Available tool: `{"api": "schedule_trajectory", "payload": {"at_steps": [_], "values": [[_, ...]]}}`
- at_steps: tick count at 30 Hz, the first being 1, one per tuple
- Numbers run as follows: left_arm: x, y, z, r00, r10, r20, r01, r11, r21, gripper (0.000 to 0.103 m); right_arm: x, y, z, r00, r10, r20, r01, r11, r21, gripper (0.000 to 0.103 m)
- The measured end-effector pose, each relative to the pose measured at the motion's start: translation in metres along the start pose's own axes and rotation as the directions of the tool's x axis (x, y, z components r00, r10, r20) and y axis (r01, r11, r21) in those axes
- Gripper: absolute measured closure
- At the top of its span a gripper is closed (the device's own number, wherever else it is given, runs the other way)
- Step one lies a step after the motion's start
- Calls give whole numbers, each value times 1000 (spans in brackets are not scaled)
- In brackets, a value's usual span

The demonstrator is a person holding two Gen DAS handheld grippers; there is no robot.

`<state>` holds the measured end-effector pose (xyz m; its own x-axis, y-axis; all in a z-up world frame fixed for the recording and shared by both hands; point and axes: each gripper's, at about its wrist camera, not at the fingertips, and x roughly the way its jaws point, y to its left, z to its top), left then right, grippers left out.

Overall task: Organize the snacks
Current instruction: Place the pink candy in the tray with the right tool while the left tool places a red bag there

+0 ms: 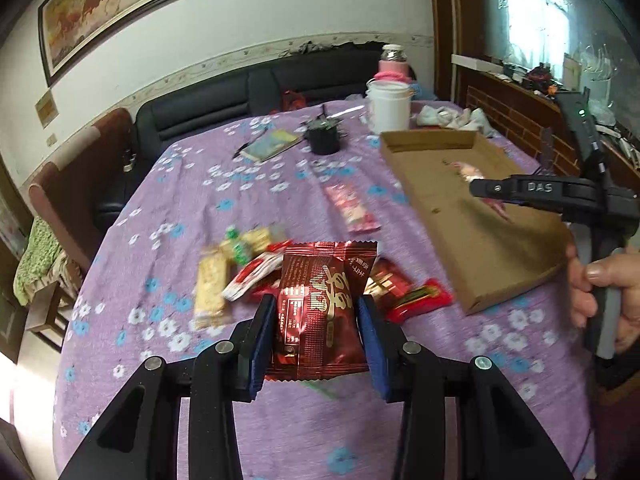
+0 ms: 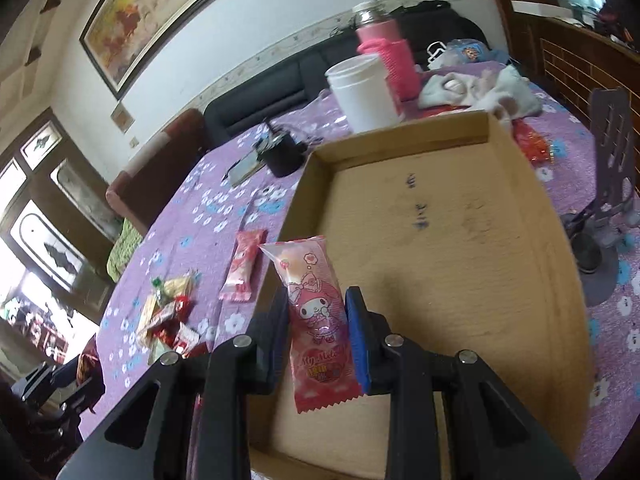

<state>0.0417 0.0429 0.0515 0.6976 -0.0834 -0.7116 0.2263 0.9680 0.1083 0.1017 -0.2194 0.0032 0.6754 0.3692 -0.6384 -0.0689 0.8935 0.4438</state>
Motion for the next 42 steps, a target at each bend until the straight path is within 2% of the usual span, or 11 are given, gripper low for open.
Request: {"api": "schedule_trajectory", "payload": {"at_steps": [3, 7, 12, 18, 21, 34, 42], "values": [[2, -19, 15, 999, -49, -3, 49, 999, 13, 60, -6, -10, 4, 1000, 0, 13, 0, 1000, 30, 76], [15, -51, 41, 992, -128, -11, 129, 991, 32, 60, -12, -29, 10, 999, -39, 28, 37, 997, 71, 76], [55, -105, 72, 973, -224, -60, 226, 973, 37, 60, -13, -49, 14, 997, -76, 17, 73, 990, 124, 76], [103, -149, 72, 958, -255, -134, 261, 965, 24, 60, -9, -59, 14, 992, -130, -8, 130, 982, 135, 76], [117, -156, 63, 960, -237, -147, 243, 970, 25, 60, -1, -63, 12, 989, -144, -37, 148, 979, 143, 76], [130, -156, 50, 951, -274, -145, 280, 960, 19, 59, 12, -57, 8, 980, -182, -76, 190, 975, 115, 75], [129, -158, 49, 952, -273, -138, 279, 960, 31, 59, 6, -52, 10, 979, -201, -43, 205, 974, 99, 72]]}}
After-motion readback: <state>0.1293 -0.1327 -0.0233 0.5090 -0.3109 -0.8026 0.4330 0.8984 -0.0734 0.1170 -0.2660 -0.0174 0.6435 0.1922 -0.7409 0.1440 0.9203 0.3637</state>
